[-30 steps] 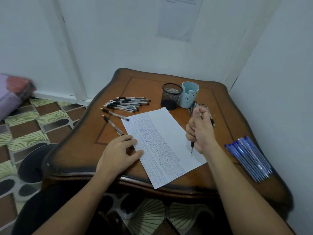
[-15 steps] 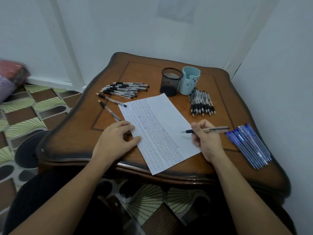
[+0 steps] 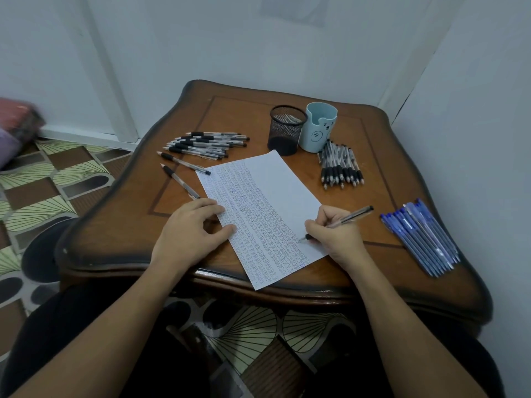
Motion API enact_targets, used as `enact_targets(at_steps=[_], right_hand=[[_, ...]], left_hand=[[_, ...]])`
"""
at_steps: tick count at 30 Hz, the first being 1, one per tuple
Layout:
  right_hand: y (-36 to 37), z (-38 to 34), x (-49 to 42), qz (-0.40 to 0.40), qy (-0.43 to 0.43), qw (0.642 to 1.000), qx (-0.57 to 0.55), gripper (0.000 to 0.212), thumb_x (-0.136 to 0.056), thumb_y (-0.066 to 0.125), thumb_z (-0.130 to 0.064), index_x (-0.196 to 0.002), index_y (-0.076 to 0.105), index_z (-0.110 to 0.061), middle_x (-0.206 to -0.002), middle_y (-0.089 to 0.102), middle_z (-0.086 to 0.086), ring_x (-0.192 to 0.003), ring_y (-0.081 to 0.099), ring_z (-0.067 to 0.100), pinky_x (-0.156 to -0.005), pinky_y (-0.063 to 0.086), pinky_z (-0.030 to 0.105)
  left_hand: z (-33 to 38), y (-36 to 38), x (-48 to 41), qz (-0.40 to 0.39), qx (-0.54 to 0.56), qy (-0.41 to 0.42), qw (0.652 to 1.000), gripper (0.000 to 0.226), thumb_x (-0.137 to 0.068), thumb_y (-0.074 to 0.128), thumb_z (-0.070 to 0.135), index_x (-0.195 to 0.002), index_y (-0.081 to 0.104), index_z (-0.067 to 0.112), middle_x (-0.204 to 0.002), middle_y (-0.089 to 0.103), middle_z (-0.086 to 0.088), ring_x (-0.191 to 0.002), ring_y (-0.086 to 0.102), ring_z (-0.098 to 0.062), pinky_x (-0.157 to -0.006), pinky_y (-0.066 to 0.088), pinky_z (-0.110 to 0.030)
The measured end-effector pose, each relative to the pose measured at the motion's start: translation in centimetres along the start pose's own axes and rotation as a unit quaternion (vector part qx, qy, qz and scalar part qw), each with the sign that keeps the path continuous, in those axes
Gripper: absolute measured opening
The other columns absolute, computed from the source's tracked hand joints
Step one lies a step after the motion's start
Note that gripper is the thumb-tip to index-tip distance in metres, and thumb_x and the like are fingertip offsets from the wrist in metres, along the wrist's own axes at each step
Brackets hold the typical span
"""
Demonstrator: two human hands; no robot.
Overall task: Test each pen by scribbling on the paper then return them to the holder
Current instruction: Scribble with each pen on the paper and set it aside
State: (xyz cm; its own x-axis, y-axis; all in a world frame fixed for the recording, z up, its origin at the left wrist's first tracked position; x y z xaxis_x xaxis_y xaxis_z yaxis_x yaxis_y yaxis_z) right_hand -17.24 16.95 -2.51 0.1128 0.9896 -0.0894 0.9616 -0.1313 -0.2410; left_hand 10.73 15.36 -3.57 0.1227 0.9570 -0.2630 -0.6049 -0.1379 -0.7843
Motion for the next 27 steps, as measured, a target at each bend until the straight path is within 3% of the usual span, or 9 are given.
enact_targets(at_steps=[3,9,15,20,23,27], right_hand=[[-0.01,0.3,-0.02,-0.003,-0.011,1.0,0.007,0.036,-0.078,0.066,0.011,-0.054,0.043,0.0,-0.049,0.037,0.002,-0.05,0.042,0.017,-0.054,0.041,0.03],[0.09,0.12,0.1,-0.025,-0.009,1.0,0.007,0.045,-0.078,0.062,0.014,-0.051,0.037,-0.011,-0.046,0.033,-0.008,-0.043,0.033,0.005,-0.047,0.037,0.018],[0.06,0.34,0.01,-0.026,-0.016,0.999,0.013,0.039,-0.078,0.063,0.011,-0.055,0.033,0.002,-0.051,0.031,0.001,-0.045,0.034,0.008,-0.051,0.039,0.027],[-0.07,0.03,0.07,-0.043,0.001,0.999,0.012,0.043,-0.077,0.06,0.012,-0.054,0.033,-0.012,-0.05,0.028,-0.004,-0.044,0.031,0.006,-0.046,0.036,0.022],[-0.27,0.03,-0.07,-0.033,0.003,0.999,-0.004,0.041,-0.08,0.057,0.018,-0.056,0.035,-0.007,-0.048,0.029,-0.004,-0.042,0.035,0.005,-0.046,0.042,0.024],[-0.1,0.19,-0.09,-0.035,0.004,0.999,0.003,0.039,-0.078,0.063,0.008,-0.053,0.038,-0.009,-0.049,0.033,-0.003,-0.047,0.04,0.011,-0.053,0.045,0.031]], left_hand=[[-0.09,0.05,0.03,0.001,-0.004,0.0,1.0,0.05,-0.078,0.067,0.06,-0.115,0.069,0.027,-0.128,0.058,0.011,-0.122,0.049,-0.009,-0.102,0.04,-0.035],[-0.04,0.04,0.0,-0.002,-0.007,-0.002,1.0,0.047,-0.079,0.069,0.056,-0.116,0.069,0.027,-0.128,0.058,0.011,-0.122,0.048,-0.009,-0.101,0.039,-0.035],[0.05,-0.02,-0.02,-0.004,-0.009,0.002,1.0,0.046,-0.08,0.069,0.055,-0.116,0.069,0.026,-0.129,0.058,0.01,-0.122,0.048,-0.01,-0.101,0.04,-0.036],[-0.04,0.02,-0.02,-0.003,-0.009,0.006,1.0,0.05,-0.079,0.067,0.06,-0.115,0.069,0.026,-0.127,0.058,0.01,-0.121,0.049,-0.01,-0.101,0.041,-0.037],[-0.01,0.01,-0.04,-0.004,-0.009,0.007,1.0,0.055,-0.076,0.063,0.065,-0.114,0.069,0.027,-0.127,0.059,0.01,-0.121,0.05,-0.01,-0.1,0.042,-0.036],[0.15,-0.09,0.0,-0.008,-0.005,0.001,1.0,0.062,-0.071,0.055,0.069,-0.114,0.069,0.027,-0.127,0.059,0.011,-0.121,0.05,-0.01,-0.099,0.041,-0.035]])
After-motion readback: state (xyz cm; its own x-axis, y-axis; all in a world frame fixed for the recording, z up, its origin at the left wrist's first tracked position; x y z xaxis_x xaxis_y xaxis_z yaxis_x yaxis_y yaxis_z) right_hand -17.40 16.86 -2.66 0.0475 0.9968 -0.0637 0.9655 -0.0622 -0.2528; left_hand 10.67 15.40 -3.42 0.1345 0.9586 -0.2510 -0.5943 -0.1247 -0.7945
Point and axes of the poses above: each hand's wrist, its own x-axis away from the middle knuckle, its own y-axis out of the palm, z = x × y, the point moved 1 cm from there along -x, towards the middle knuckle
